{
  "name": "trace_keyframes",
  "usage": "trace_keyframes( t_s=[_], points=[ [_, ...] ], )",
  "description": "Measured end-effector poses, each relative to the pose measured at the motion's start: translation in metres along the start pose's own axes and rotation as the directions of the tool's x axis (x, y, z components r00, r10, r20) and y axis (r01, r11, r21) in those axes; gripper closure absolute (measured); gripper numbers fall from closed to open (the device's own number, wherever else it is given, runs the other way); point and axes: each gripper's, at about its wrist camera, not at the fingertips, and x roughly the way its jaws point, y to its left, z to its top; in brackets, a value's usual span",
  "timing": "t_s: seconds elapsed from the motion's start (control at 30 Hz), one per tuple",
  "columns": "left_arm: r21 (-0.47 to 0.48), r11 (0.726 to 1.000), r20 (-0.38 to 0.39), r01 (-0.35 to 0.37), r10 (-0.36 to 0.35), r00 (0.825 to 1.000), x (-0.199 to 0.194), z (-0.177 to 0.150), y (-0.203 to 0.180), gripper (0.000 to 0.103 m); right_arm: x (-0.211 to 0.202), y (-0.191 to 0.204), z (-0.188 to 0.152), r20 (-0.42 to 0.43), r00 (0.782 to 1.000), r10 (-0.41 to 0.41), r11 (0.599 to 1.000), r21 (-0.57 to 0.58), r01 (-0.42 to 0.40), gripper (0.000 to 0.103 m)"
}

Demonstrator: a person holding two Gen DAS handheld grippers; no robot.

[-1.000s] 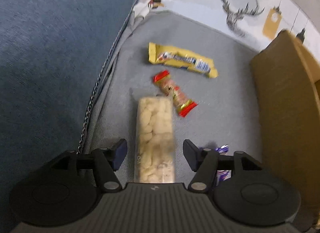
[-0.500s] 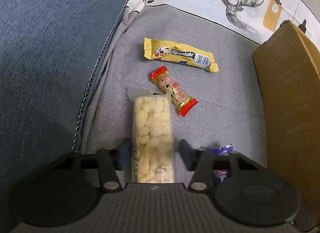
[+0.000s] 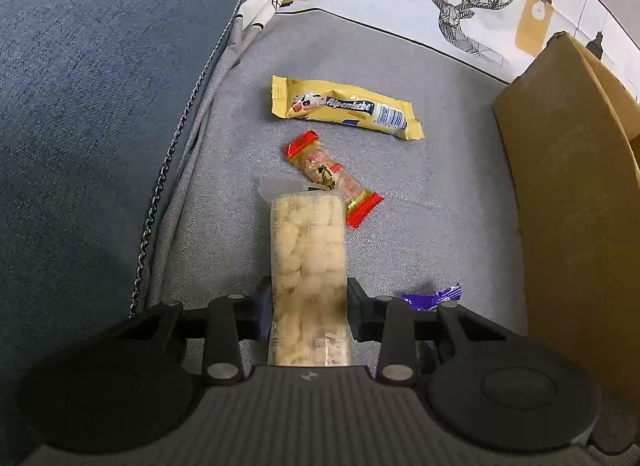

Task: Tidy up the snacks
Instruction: 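Close the left tool on the pale nut bar while the right tool grasps the purple candy bar, then lift the nut bar in the left tool and candy bar in the right tool toward the box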

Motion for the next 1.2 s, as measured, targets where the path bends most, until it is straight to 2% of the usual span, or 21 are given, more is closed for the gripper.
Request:
trace_keyframes(
  t_s=[0.87,1.2],
  points=[
    [0.014,1.000,0.011,-0.009,0.009,1.000,0.000,0.000,-0.001,0.063,0.001,0.002,0.002,0.003,1.000,-0.005,1.000,-0.011,0.005,0.084],
    [-0.028,0.999,0.137,0.044,-0.040,0.990,-0.025,0.005,0.003,0.063,-0.028,0.000,0.016,0.120,0.992,-0.026,1.000,0.008,0.025,0.085]
  ],
)
